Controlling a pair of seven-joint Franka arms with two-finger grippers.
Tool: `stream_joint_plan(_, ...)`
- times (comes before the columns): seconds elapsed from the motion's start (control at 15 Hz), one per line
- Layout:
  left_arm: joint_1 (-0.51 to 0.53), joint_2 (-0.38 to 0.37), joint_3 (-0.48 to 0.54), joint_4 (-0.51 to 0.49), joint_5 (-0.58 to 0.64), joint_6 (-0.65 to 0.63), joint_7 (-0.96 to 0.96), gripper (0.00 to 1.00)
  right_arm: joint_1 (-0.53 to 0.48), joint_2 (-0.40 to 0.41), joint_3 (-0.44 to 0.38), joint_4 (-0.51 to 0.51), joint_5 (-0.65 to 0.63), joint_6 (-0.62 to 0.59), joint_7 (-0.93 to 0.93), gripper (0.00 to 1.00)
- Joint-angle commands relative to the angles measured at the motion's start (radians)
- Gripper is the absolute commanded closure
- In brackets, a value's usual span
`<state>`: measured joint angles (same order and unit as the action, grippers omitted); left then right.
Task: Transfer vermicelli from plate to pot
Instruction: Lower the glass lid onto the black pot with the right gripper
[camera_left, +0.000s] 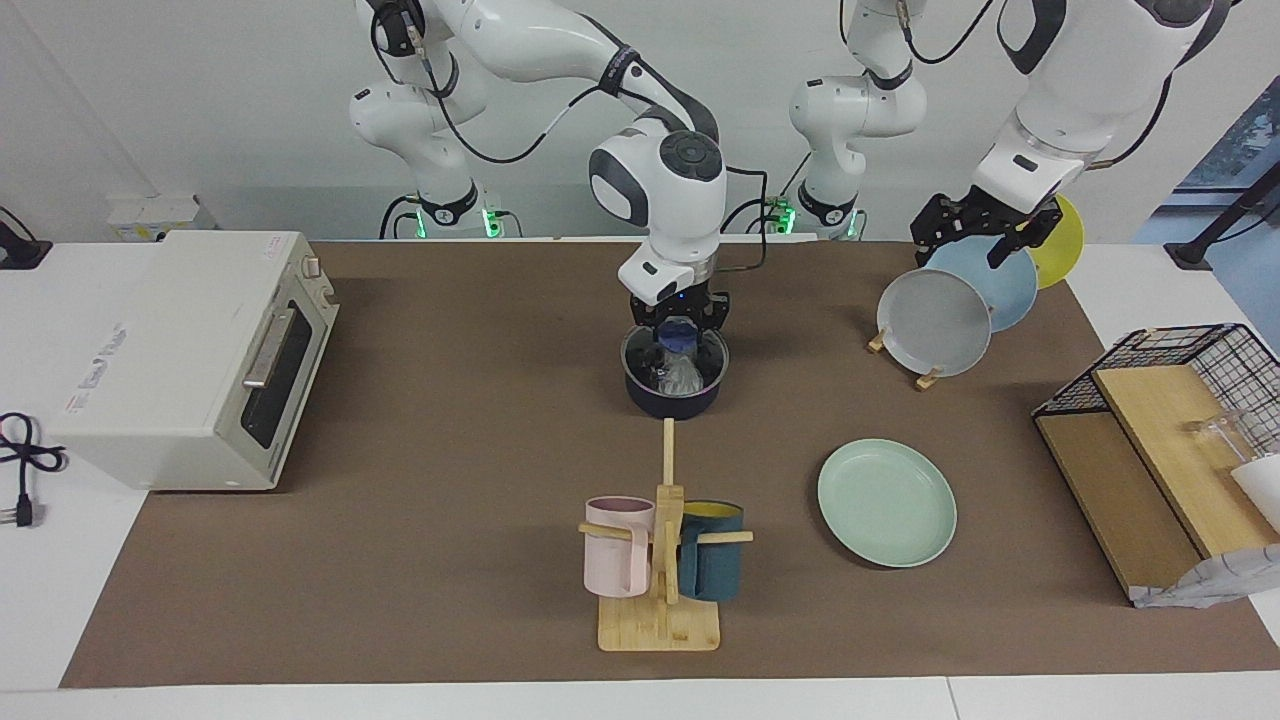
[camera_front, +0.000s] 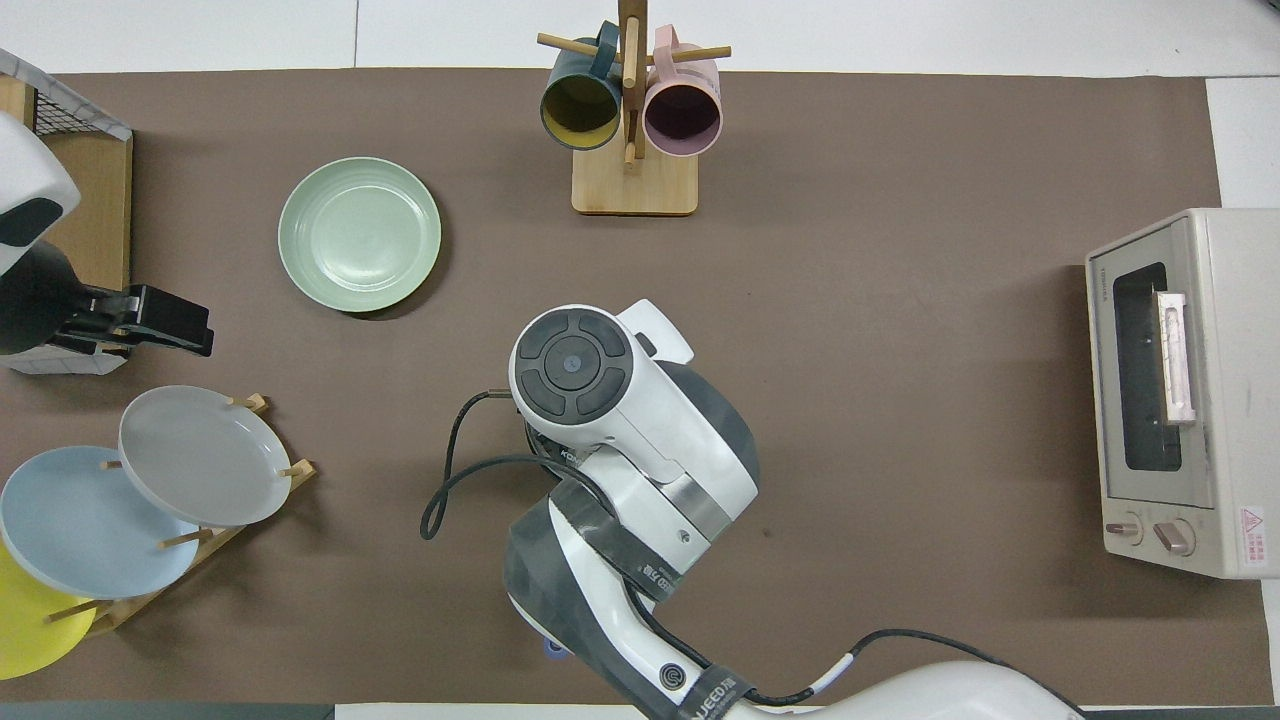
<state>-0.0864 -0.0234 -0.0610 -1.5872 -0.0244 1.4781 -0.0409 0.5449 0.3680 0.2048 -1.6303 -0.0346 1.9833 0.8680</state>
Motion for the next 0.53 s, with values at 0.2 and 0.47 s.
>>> stream_joint_plan(0.2,0.025,-0.006,-0.011,-0.004,-0.014,-0.004,-0.008,0.00,-0.033,0.008,0.010,-0.002,0.062,-0.017,0.011,0.60)
stream_joint_plan(0.47,0.025,-0.007,-0.011,-0.004,-0.014,-0.007,-0.008,0.00,-0.034,0.008,0.010,0.001,0.062,-0.038,0.011,0.60)
